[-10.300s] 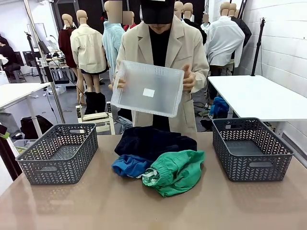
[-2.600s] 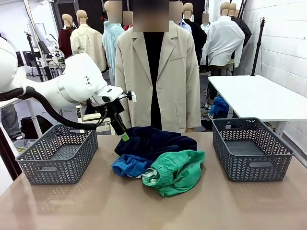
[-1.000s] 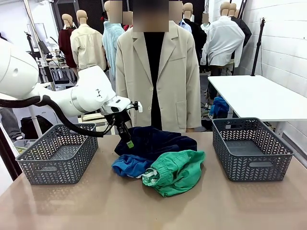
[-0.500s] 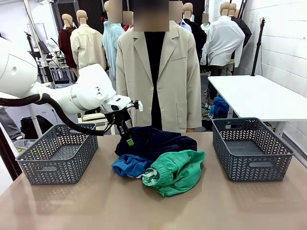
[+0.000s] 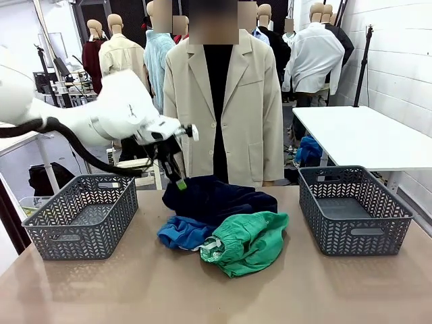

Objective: Sort the tops and bottoms.
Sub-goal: Lift clothes from the center of the table with your left hand.

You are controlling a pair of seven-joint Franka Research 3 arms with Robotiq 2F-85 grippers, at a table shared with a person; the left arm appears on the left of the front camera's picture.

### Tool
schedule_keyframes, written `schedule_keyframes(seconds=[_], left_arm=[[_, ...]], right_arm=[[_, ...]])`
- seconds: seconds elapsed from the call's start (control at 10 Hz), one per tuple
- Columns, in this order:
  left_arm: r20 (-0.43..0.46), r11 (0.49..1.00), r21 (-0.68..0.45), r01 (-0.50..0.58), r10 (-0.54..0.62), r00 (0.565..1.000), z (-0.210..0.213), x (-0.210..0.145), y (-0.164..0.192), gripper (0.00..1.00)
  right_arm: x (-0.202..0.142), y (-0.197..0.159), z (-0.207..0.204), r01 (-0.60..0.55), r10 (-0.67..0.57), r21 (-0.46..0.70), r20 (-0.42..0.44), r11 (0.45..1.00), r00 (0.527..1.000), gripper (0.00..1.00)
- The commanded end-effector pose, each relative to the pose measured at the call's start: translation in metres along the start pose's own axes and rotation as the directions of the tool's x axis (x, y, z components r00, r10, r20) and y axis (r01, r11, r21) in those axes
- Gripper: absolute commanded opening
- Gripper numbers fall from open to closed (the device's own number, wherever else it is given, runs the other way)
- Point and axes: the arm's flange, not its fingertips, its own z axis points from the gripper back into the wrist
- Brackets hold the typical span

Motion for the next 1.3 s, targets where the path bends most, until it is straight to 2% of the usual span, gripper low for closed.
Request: schedule_keyframes(seconds=[0.0,0.1,0.3,0.7,0.9,1.2], left_arm=[[0.0,0.988,0.152,-0.022,0.022,1.0,0.078,0.005,-0.012,0.0],[0.001,0.967,0.252,-0.038,0.04,0.999,0.124,0.015,-0.018,0.0],[0.065,0.924,0.378,-0.052,0.029,0.997,0.207,0.045,-0.043,0.0],[0.178,0.827,0.546,-0.135,0.042,0.983,0.367,0.128,-0.117,0.0],[0.231,0.763,0.62,-0.184,0.046,0.972,0.416,0.171,-0.168,0.0],[0.298,0.714,0.663,-0.226,0.026,0.954,0.461,0.213,-0.239,0.0]], right_arm=[[-0.002,-0.001,0.0,0.002,-0.002,0.0,-0.011,1.0,1.0,1.0],[-0.002,-0.001,0.0,0.002,-0.002,0.0,-0.011,1.0,1.0,1.0],[-0.002,-0.001,0.0,0.002,-0.002,0.0,-0.011,1.0,1.0,1.0],[-0.002,-0.001,0.0,0.002,-0.002,0.0,-0.011,1.0,1.0,1.0],[-0.002,-0.001,0.0,0.002,-0.002,0.0,-0.011,1.0,1.0,1.0],[-0.002,-0.001,0.0,0.002,-0.002,0.0,-0.011,1.0,1.0,1.0]])
